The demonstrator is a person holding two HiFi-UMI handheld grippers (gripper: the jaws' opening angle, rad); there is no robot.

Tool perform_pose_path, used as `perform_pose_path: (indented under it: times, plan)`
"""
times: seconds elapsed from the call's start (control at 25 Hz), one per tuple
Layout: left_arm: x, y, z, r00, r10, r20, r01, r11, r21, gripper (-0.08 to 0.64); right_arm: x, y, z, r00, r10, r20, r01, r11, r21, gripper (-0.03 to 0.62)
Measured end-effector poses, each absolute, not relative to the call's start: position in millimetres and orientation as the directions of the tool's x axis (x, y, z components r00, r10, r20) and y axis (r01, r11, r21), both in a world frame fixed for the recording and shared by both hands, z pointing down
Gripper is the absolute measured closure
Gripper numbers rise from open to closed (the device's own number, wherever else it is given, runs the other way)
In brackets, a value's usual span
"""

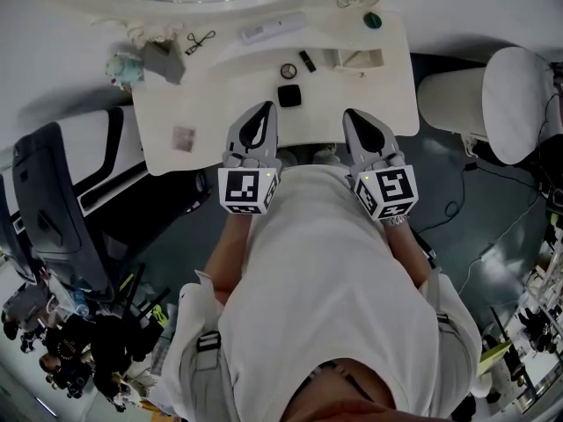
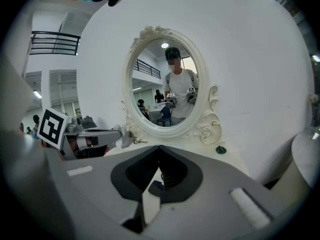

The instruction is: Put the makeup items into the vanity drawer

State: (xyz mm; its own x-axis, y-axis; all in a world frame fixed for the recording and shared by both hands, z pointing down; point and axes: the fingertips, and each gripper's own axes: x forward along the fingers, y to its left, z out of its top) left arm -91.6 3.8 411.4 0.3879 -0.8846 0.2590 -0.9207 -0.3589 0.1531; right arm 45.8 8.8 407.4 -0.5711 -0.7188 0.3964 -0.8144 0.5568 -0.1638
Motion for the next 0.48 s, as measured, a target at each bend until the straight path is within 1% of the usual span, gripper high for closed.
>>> perform_pose_path:
  times: [0.24, 0.48]
  plan:
    - [-113, 15, 396, 0.408, -0.891, 0.197, -0.911, -0.383, 0.155, 0.554, 15, 16, 404, -0.578, -0.723, 0.377, -0.811, 0.562, -0.165, 0.584]
    - [-132, 22, 396, 0.422, -0.885, 0.197, -0.905, -0.396, 0.156, 0.554, -7, 19, 402, -0.577, -0.727, 0.373, -0.812, 0.561, -0.163, 0.584]
